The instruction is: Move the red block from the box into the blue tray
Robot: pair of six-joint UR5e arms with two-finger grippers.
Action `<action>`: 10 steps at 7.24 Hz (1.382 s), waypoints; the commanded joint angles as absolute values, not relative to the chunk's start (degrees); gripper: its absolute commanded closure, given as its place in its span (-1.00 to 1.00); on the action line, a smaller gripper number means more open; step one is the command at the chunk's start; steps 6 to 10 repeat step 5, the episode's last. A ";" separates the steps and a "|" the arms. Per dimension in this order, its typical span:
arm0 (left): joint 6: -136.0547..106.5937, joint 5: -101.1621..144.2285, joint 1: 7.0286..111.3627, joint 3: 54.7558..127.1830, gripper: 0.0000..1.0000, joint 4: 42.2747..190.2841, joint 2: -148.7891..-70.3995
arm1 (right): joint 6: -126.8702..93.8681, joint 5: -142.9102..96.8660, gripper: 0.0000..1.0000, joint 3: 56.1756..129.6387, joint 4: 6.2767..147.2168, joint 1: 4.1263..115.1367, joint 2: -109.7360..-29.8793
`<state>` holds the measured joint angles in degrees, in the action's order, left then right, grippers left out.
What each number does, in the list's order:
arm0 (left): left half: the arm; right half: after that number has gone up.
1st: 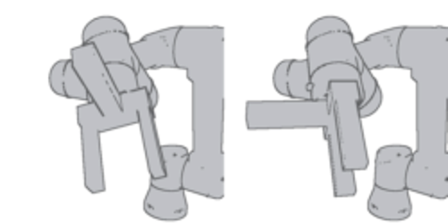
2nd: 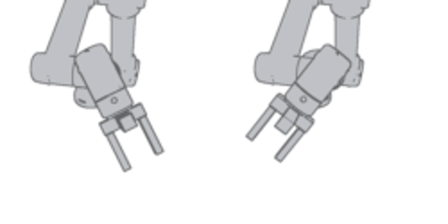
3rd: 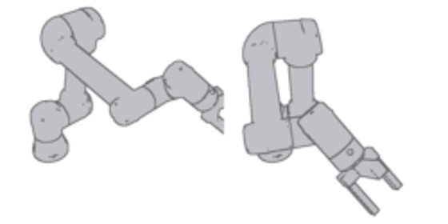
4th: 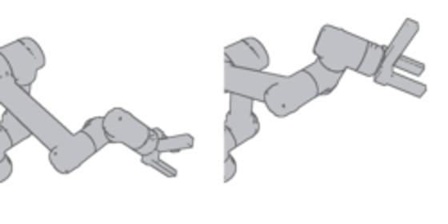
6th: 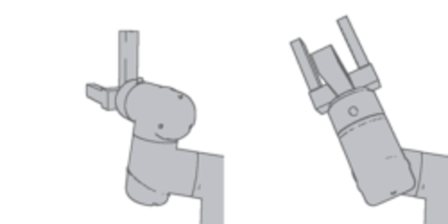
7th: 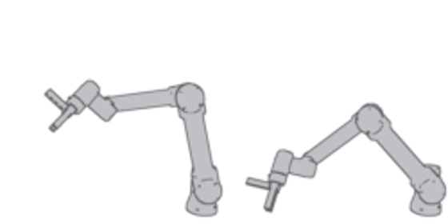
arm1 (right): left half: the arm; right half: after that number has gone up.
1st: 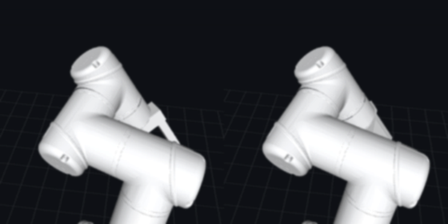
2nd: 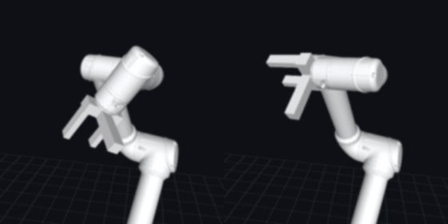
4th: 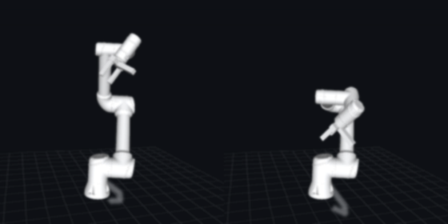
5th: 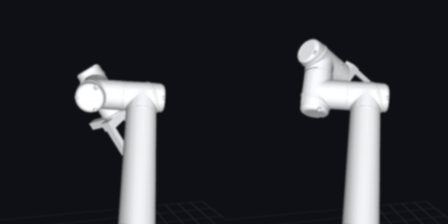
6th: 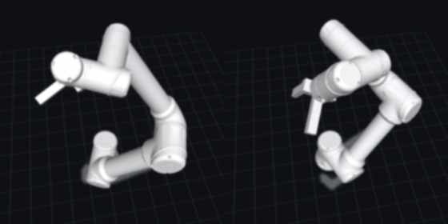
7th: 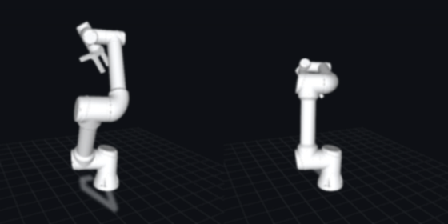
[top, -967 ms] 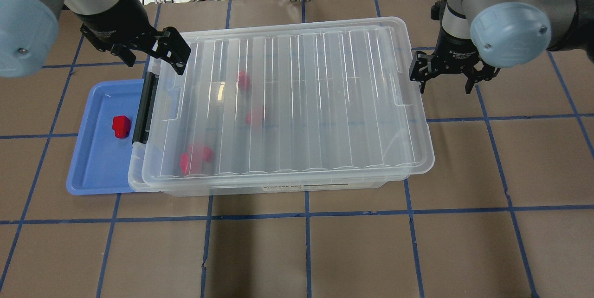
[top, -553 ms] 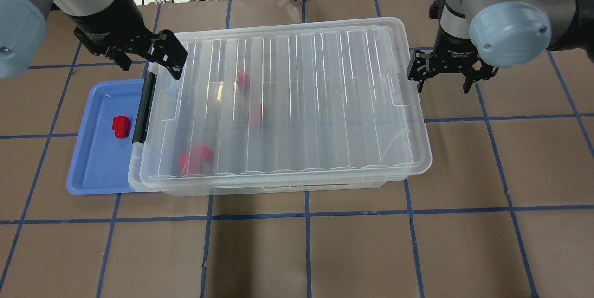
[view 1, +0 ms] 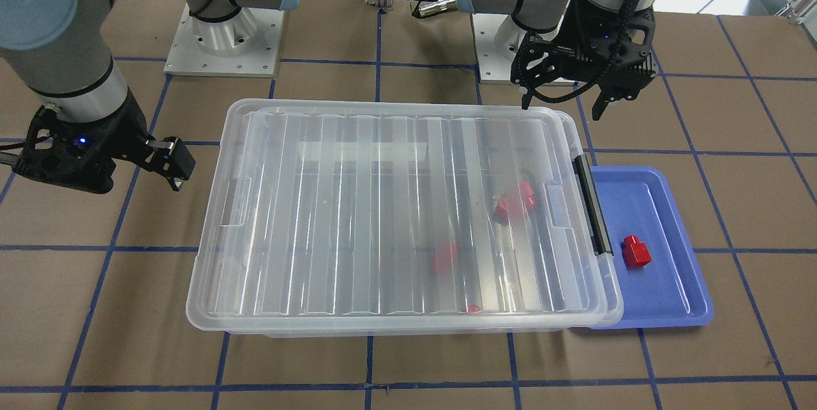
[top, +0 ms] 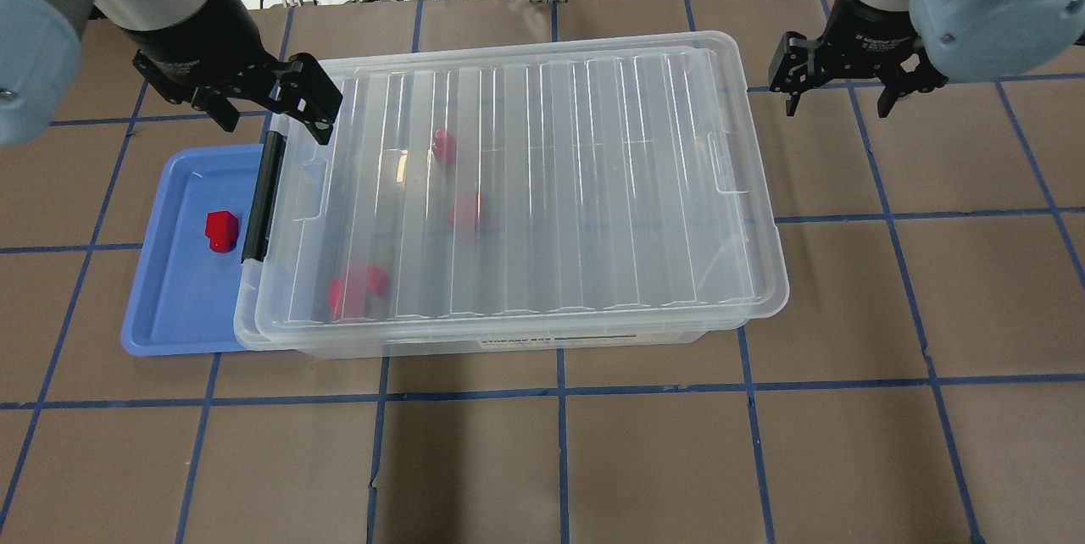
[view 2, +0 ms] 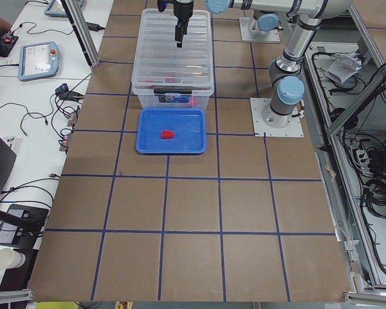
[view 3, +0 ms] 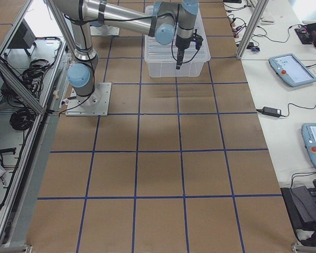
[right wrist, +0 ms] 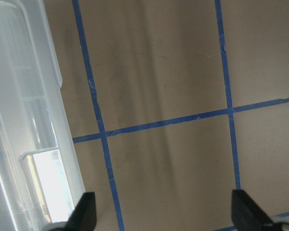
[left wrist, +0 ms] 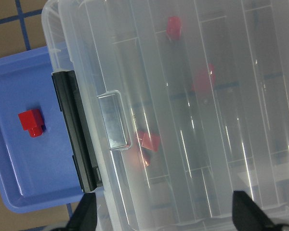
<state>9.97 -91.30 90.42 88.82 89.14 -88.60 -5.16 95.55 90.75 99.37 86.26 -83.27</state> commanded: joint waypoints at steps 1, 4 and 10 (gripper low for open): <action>8.18 -91.58 90.35 88.94 -1.00 89.12 -88.59 | -5.36 84.55 -1.00 91.23 95.66 86.92 -88.75; 8.09 -91.58 90.26 88.95 -1.00 89.30 -88.68 | -7.11 85.40 -1.00 91.23 85.47 87.01 -91.22; 8.09 -91.58 90.18 89.03 -1.00 89.38 -88.59 | -7.03 90.39 -1.00 91.32 85.08 87.10 -91.58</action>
